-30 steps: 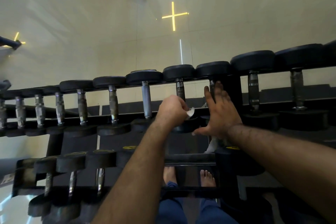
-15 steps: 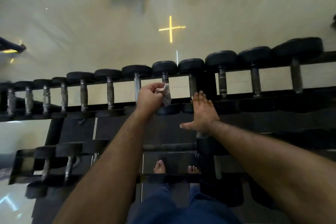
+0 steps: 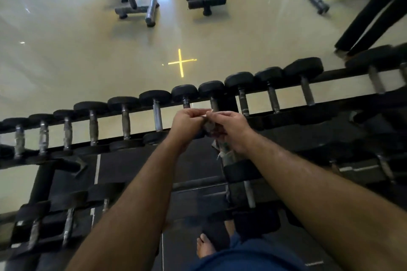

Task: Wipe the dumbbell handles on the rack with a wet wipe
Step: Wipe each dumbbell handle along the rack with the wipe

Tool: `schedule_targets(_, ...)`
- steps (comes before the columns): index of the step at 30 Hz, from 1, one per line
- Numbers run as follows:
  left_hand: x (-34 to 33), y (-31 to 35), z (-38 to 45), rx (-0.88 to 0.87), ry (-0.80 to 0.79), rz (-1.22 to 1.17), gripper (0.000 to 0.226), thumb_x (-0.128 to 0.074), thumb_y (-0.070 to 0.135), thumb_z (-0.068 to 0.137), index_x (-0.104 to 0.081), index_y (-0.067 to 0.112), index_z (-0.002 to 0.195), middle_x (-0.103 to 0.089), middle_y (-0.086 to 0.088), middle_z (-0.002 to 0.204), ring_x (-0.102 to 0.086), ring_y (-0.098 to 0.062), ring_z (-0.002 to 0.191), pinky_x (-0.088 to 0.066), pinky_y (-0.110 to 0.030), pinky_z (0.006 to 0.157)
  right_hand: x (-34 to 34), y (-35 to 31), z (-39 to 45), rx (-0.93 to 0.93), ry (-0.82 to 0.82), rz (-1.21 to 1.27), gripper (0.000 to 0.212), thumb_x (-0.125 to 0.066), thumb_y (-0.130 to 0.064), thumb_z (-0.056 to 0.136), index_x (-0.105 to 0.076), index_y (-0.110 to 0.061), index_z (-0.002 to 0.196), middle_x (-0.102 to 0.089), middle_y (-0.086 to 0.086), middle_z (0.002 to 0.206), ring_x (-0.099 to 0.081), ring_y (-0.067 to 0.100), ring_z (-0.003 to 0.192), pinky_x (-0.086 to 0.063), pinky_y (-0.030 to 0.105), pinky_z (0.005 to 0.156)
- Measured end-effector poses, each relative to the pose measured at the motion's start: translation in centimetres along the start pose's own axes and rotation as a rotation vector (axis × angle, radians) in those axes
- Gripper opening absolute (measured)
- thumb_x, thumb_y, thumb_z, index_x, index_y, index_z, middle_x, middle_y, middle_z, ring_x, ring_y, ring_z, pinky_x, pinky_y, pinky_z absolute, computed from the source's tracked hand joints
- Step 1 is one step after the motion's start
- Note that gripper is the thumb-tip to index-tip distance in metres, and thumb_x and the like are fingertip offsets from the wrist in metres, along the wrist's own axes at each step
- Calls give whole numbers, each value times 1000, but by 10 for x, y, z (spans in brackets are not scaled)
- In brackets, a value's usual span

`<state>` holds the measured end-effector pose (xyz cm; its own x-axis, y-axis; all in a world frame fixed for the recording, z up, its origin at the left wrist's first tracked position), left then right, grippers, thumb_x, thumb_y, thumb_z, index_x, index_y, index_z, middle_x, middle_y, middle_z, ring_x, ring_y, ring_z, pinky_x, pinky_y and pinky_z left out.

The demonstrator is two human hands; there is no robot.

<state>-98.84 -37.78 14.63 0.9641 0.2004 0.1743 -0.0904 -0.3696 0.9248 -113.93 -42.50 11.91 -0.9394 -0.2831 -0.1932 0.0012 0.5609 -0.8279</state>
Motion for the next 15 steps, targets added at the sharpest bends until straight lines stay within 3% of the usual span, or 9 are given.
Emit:
schedule_targets(4, -8, 9, -12, -39, -58, 61, 22, -70, 14, 98, -79, 18, 117, -78, -5, 106, -78, -18, 93, -67, -39, 77, 9, -10, -13, -62, 54, -11, 25, -83, -16, 93, -77, -5, 114, -81, 18, 102, -80, 37, 97, -63, 38, 69)
schedule_targets(9, -26, 18, -20, 122, -66, -321, 27, -69, 12, 95, -73, 2, 120, -74, -19, 106, -76, -31, 89, -60, -33, 66, 34, -28, -15, -45, 60, 48, 17, -77, -4, 94, -74, -5, 111, -80, 19, 102, -79, 29, 87, -66, 40, 69)
schedule_targets(12, -36, 23, -10, 121, -101, -297, 31, -81, 23, 91, -76, 2, 113, -75, -25, 107, -75, -39, 96, -62, -46, 83, 52, -37, -7, -13, -6, 72, 24, -79, -2, 93, -72, -4, 116, -79, 20, 109, -79, 33, 99, -67, 47, 84)
schedule_targets(15, -48, 32, 3, 109, -62, -240, 22, -81, 13, 90, -78, 7, 111, -77, -23, 107, -73, -45, 108, -57, -57, 95, 72, -47, 15, -22, -67, 88, 32, -81, -3, 92, -71, -3, 122, -78, 21, 116, -78, 37, 107, -65, 44, 84)
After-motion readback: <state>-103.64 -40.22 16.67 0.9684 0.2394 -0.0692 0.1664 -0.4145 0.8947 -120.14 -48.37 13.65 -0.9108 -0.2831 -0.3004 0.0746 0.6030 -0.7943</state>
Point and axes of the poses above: each hand's wrist, its own z-axis towards the middle knuckle, its own x-axis out of the back of the hand, y = z × x, the point moved 3 cm from there along z, towards the middle knuckle
